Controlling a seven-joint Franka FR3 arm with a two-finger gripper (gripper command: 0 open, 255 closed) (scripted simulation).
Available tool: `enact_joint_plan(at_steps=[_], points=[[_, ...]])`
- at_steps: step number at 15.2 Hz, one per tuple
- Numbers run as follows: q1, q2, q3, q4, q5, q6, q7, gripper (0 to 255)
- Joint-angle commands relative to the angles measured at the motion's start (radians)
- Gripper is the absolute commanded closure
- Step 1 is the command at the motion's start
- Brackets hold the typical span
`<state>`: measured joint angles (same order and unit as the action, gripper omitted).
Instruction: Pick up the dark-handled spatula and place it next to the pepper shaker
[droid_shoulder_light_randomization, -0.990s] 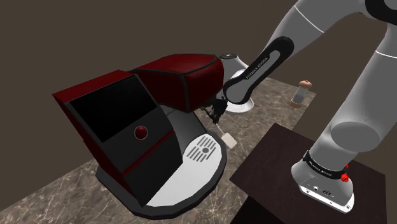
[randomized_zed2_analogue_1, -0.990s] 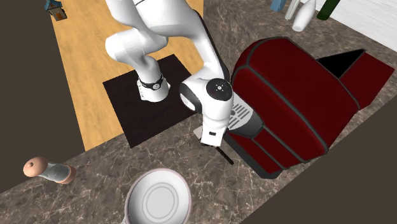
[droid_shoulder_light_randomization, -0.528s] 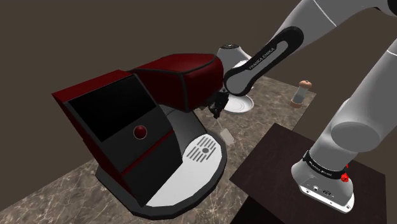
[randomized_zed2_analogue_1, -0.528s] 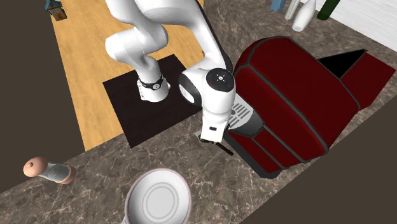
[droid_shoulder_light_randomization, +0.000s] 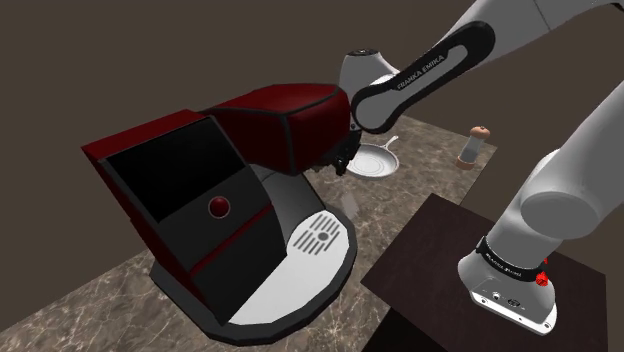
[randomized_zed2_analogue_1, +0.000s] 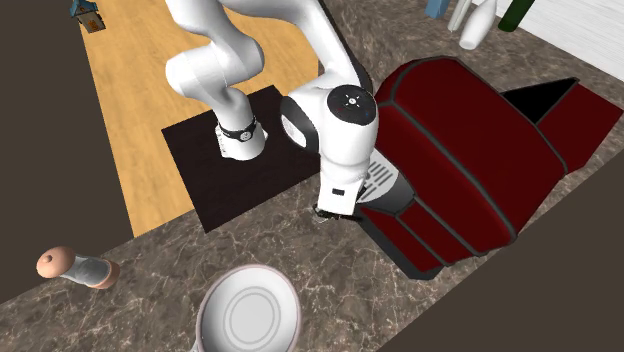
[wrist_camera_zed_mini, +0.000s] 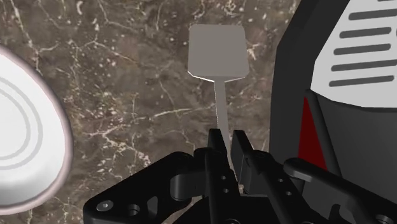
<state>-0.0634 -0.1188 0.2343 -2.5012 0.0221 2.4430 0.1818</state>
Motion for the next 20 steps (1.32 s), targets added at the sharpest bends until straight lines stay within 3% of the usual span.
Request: enact_joint_plan(at_steps=[1,20], points=[[0.003,-0.027,0.0,0.012,0.01,-0.031,-0.007,255],[0.003,-0.185,-0.034,0.113,0.037,-0.288,-0.055,255]])
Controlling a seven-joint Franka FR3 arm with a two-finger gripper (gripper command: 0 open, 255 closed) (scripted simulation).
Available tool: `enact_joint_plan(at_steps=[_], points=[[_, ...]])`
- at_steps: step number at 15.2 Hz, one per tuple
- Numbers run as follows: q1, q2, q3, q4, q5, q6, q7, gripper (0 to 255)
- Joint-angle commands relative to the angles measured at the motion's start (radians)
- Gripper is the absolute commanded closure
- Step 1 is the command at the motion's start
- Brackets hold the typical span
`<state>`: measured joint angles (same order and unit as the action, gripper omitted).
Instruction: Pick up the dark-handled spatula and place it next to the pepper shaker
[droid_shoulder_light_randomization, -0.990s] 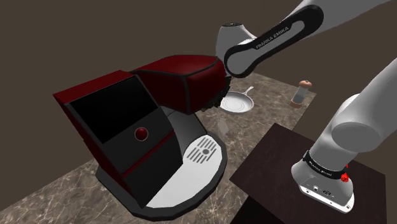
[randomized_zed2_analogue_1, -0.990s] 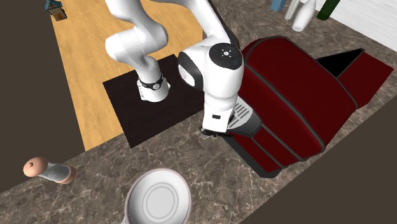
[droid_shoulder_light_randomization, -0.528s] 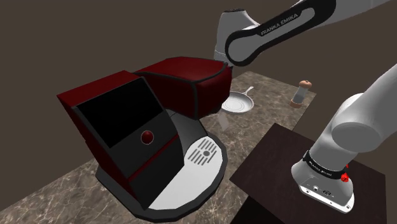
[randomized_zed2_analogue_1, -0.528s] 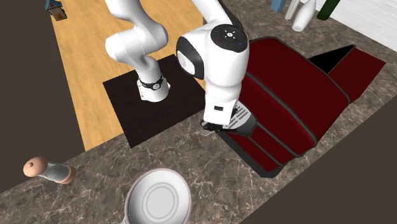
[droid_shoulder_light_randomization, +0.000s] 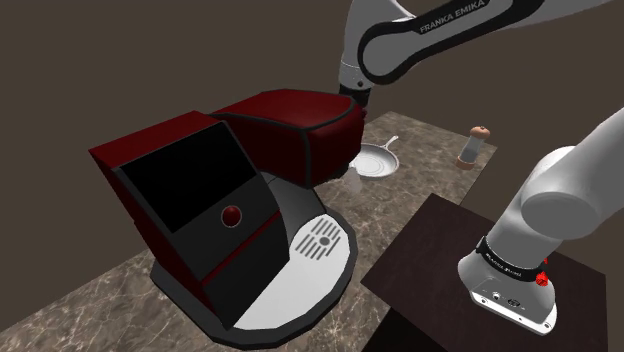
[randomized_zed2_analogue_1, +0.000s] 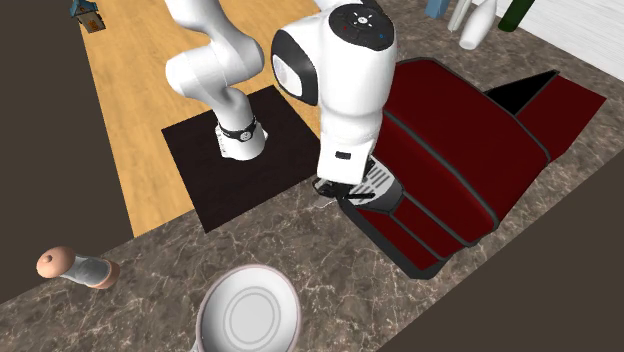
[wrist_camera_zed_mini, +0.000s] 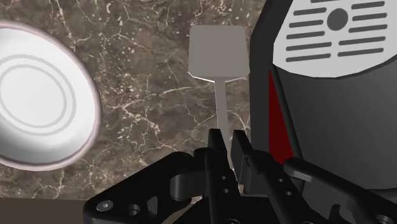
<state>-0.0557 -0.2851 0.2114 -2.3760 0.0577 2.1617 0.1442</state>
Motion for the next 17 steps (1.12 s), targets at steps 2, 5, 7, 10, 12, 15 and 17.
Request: enact_joint_plan(at_steps=[2,5,7,10,12,15,17], points=[[-0.019,-0.066,-0.044,-0.058,0.003,-0.009,-0.066,255],[-0.042,-0.133,-0.096,-0.12,-0.004,-0.016,-0.137,255],[-0.061,-0.174,-0.132,-0.155,-0.014,-0.022,-0.185,255],[-0.092,-0.228,-0.188,-0.2,-0.036,-0.033,-0.257,255],[-0.116,-0.259,-0.227,-0.224,-0.054,-0.041,-0.306,255],[-0.154,-0.298,-0.286,-0.25,-0.086,-0.053,-0.379,255],[-0.182,-0.317,-0.327,-0.262,-0.11,-0.06,-0.429,255]])
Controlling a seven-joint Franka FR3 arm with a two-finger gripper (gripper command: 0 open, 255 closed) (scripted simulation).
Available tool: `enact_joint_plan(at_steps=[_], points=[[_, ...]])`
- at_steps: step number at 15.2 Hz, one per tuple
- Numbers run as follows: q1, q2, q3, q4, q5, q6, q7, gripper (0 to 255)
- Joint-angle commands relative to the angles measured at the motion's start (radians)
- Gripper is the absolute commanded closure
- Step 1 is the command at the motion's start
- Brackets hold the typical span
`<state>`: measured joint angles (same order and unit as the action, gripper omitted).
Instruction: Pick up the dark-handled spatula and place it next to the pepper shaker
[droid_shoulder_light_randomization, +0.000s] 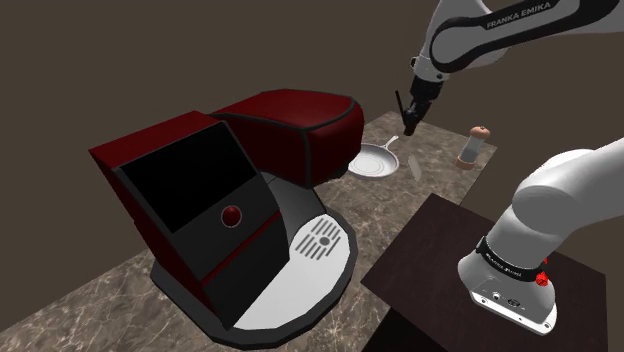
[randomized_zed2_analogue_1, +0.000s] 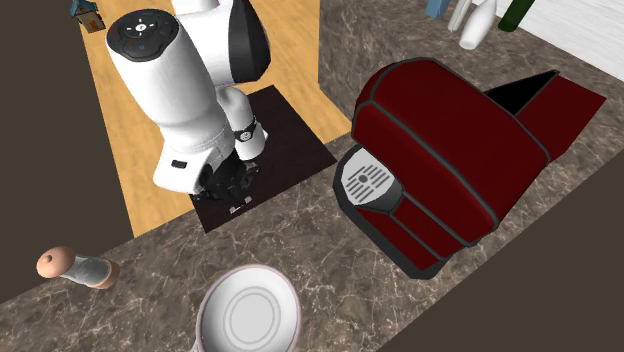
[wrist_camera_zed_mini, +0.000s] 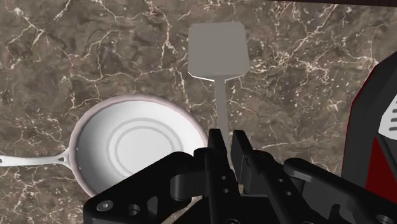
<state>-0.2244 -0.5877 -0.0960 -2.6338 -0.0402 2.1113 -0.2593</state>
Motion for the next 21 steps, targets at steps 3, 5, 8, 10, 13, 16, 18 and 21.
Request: enact_joint_plan(at_steps=[3,5,8,10,13,16,18,21], points=[[-0.056,-0.033,-0.082,-0.012,-0.048,-0.019,-0.102,255],[-0.083,-0.038,-0.125,-0.01,-0.073,-0.024,-0.153,255],[-0.122,-0.034,-0.19,0.002,-0.108,-0.029,-0.231,255],[-0.145,-0.024,-0.233,0.016,-0.129,-0.031,-0.284,255],[-0.176,0.001,-0.3,0.046,-0.157,-0.032,-0.363,255],[-0.198,0.037,-0.367,0.086,-0.176,-0.03,-0.444,255],[-0.209,0.067,-0.413,0.119,-0.183,-0.028,-0.498,255],[-0.208,0.084,-0.424,0.091,-0.186,0.017,-0.501,255]])
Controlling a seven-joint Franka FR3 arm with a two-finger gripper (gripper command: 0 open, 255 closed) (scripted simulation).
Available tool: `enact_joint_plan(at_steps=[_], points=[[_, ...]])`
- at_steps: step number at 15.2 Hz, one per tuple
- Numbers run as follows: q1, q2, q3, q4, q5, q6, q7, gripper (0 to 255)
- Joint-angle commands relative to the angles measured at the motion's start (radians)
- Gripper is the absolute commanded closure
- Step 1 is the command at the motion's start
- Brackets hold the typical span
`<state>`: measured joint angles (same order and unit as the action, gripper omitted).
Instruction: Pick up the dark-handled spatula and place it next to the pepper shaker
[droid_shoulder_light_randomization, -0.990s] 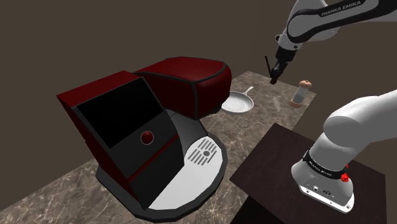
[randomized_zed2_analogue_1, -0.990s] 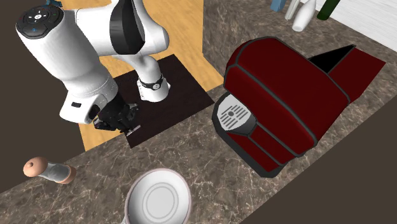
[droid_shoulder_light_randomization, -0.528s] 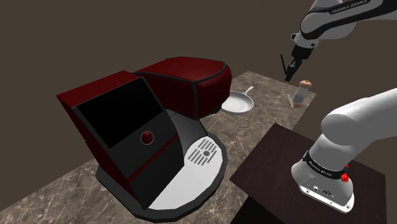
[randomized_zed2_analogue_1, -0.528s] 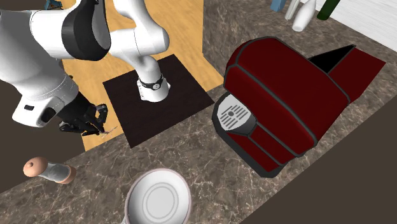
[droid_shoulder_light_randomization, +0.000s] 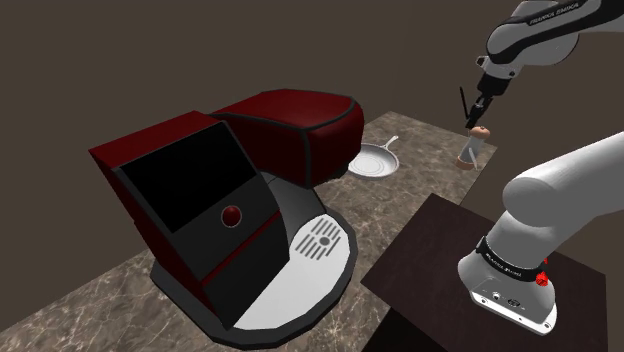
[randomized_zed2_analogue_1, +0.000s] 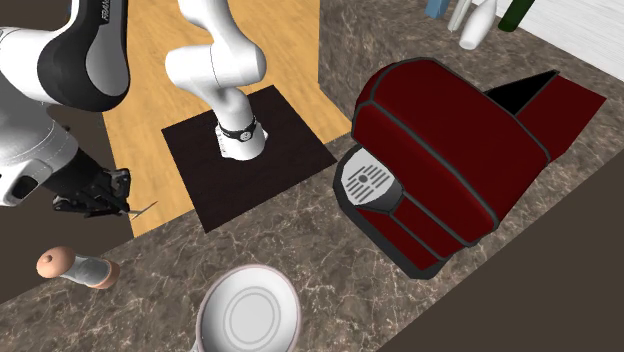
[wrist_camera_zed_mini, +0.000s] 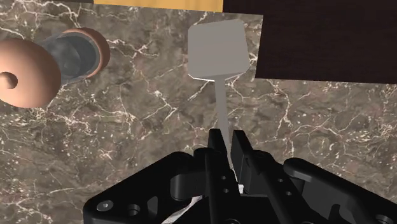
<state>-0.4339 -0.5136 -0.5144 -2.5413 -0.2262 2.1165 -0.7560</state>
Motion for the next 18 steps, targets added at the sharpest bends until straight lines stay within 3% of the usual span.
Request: enact_joint_plan(at_steps=[1,18], points=[[0.002,0.016,-0.01,-0.011,0.0,0.028,-0.006,255],[0.033,0.181,-0.089,-0.133,0.024,0.308,-0.05,255]])
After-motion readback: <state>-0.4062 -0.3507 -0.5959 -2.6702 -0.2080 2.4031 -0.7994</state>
